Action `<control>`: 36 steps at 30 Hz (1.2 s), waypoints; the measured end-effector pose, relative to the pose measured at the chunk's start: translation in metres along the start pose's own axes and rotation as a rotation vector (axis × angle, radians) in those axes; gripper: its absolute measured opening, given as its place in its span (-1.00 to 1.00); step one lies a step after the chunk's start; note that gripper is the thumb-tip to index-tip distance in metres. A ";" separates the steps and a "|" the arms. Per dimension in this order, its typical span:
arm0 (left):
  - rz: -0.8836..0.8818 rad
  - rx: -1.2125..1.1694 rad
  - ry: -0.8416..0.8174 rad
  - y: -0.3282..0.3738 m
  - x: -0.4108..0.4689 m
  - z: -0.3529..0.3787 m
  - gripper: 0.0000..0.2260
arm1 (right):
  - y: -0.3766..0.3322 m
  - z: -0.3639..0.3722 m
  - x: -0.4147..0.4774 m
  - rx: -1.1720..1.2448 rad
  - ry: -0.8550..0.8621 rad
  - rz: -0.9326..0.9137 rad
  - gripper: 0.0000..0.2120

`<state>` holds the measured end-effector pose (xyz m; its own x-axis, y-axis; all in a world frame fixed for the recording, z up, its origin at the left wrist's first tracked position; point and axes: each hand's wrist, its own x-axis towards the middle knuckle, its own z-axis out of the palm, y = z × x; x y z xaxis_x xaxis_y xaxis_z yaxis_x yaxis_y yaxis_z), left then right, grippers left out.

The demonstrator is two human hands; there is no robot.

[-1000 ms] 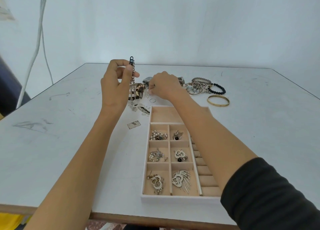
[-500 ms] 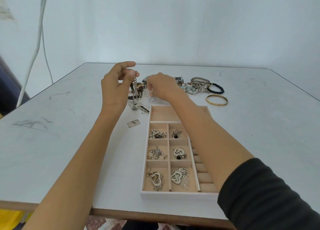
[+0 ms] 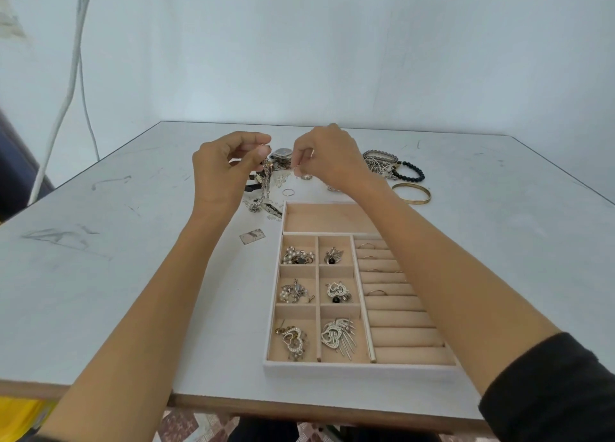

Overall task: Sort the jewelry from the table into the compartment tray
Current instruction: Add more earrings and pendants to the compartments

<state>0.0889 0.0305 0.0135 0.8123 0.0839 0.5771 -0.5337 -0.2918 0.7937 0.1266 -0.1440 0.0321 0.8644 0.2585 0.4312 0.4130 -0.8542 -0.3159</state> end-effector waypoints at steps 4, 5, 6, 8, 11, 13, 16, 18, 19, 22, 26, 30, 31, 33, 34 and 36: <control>0.004 0.017 -0.019 0.001 -0.001 -0.002 -0.83 | -0.003 -0.017 -0.013 0.212 0.088 0.042 -0.91; 0.005 0.021 -0.018 0.001 -0.002 -0.002 -0.83 | -0.006 -0.021 -0.017 0.256 0.109 0.062 -0.92; 0.006 0.024 -0.013 0.002 -0.002 -0.002 -0.82 | -0.009 -0.026 -0.023 0.309 0.128 0.085 -0.93; 0.014 0.026 0.001 0.002 -0.003 -0.003 -0.80 | -0.017 -0.034 -0.039 0.435 0.164 0.126 -0.94; 0.036 0.015 0.025 0.007 -0.004 -0.004 -0.82 | -0.028 -0.044 -0.066 0.590 0.201 0.128 -0.95; 0.049 -0.008 0.038 0.011 -0.005 -0.004 -0.84 | -0.032 -0.048 -0.082 0.654 0.190 0.142 -0.95; 0.067 -0.035 0.043 0.016 -0.010 -0.004 -0.86 | -0.033 -0.053 -0.100 0.650 0.147 0.151 -0.93; 0.075 -0.056 0.044 0.020 -0.014 -0.005 -0.87 | -0.032 -0.055 -0.109 0.643 0.126 0.160 -0.92; 0.078 -0.074 0.045 0.022 -0.015 -0.005 -0.88 | -0.032 -0.055 -0.113 0.621 0.114 0.164 -0.91; 0.083 -0.139 0.056 0.031 -0.016 -0.005 -0.89 | -0.030 -0.056 -0.122 0.554 0.051 0.175 -0.92; 0.103 -0.223 0.073 0.044 -0.017 -0.006 -0.92 | -0.029 -0.061 -0.133 0.585 0.017 0.171 -0.94; 0.141 -0.277 0.078 0.060 -0.018 -0.010 -0.91 | -0.029 -0.062 -0.137 0.580 -0.011 0.171 -0.93; 0.151 -0.287 0.078 0.064 -0.019 -0.012 -0.91 | -0.029 -0.062 -0.137 0.573 -0.020 0.173 -0.93; 0.172 -0.308 0.076 0.072 -0.021 -0.014 -0.90 | -0.028 -0.061 -0.137 0.553 -0.033 0.176 -0.92; 0.181 -0.317 0.073 0.077 -0.021 -0.015 -0.90 | -0.027 -0.061 -0.137 0.534 -0.037 0.178 -0.92; 0.199 -0.327 0.066 0.085 -0.021 -0.018 -0.90 | -0.025 -0.058 -0.136 0.472 -0.032 0.188 -0.93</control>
<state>0.0220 0.0210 0.0724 0.6745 0.1204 0.7284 -0.7345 0.0097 0.6786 -0.0180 -0.1845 0.0303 0.9416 0.1397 0.3063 0.3274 -0.5922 -0.7363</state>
